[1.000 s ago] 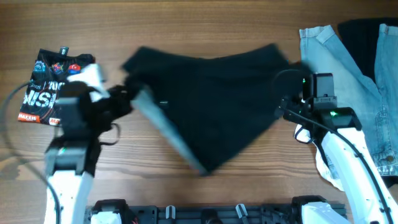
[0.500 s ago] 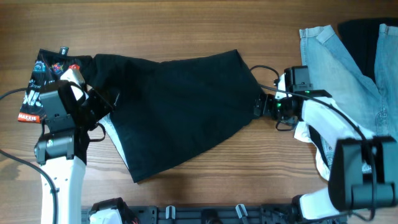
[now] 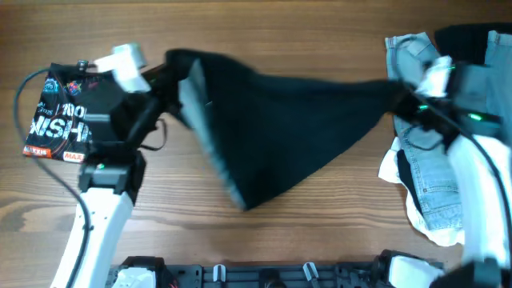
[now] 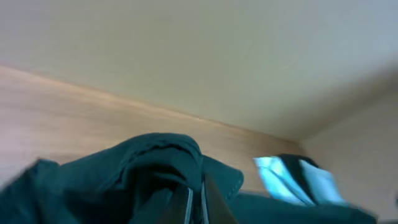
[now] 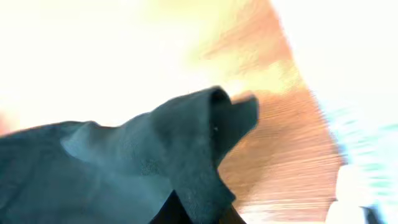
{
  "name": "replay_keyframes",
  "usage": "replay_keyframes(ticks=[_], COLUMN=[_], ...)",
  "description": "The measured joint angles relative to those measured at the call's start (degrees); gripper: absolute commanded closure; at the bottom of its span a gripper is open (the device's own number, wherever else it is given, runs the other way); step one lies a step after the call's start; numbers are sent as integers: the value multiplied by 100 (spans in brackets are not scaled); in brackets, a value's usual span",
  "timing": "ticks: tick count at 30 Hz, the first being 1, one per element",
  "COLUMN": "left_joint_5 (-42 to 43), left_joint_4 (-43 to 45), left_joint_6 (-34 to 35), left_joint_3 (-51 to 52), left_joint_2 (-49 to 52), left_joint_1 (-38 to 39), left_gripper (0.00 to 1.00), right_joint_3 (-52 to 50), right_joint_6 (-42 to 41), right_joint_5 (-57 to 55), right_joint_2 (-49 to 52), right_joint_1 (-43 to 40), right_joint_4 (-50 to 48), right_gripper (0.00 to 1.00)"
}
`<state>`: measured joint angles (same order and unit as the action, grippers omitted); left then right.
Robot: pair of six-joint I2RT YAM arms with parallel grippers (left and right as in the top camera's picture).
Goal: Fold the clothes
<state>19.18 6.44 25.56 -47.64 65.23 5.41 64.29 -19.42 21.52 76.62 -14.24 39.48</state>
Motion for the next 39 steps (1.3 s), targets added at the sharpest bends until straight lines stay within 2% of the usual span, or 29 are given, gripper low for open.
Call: replay_keyframes(ticks=[2,4,8,10,13,16,17,18,19,20,22,24,26,29,31,33,36,37,39], left_joint_5=[46,66,31,-472,-1486,-2203,-2323,-2356,-2365,-2371,-2365,-2181,-1659,-557,-212,-15,66,68,66], left_joint_4=[59,-540,-2981,-4415,-4793,-4369,-4168,-4013,-3871,-3683,-3550,-3593,-3727,-4048,-4387,-4607,-4614,-4616,-4660], left_joint_6=[0,2,-50,-184,-372,-402,-310,-212,-140,-70,26,26,-11,-61,-63,-68,-66,-63,-66], left_joint_3=[-85,-297,-483,-483,-459,-459,-459,-459,-459,-459,-461,-461,-461,-461,-463,-459,-461,-461,-461], left_joint_2=[57,39,-116,-92,59,328,422,492,553,612,688,728,728,728,728,732,844,929,1139], left_joint_1=[238,234,181,85,-186,-780,-1069,-1287,-1478,-1648,-1853,-1867,-1867,-1840,-1703,-1421,-957,-796,-481], left_gripper=[96,96,96,96,96,96,92,75,39,18,18,25,32,31,31,31,28,28,24], right_joint_3=[153,188,184,181,175,175,173,173,173,170,170,168,168,170,170,173,254,299,358], right_joint_6=[-2,44,212,310,435,483,483,501,525,579,634,686,693,693,719,1047,1755,1875,2039], right_joint_5=[-494,-776,-1012,-1154,-1272,-1325,-1320,-1318,-1303,-1309,-1392,-1410,-1408,-1405,-1329,-745,544,734,997], right_joint_2=[-752,-1038,-791,-439,94,590,782,892,997,1110,1202,1204,1204,1204,1204,1204,1204,1204,1204], right_joint_1=[-501,-669,-664,-664,-664,-664,-664,-656,-632,-603,-605,-605,-605,-605,-605,-595,-195,39,643], right_joint_4=[474,894,1720,2142,2531,2785,2870,2946,3021,3042,3040,3040,3091,3101,3051,2806,2020,1797,1154], right_gripper=[90,89,87,86,80,76,75,70,53,45,37,34,33,32,30,23,4,0,0])
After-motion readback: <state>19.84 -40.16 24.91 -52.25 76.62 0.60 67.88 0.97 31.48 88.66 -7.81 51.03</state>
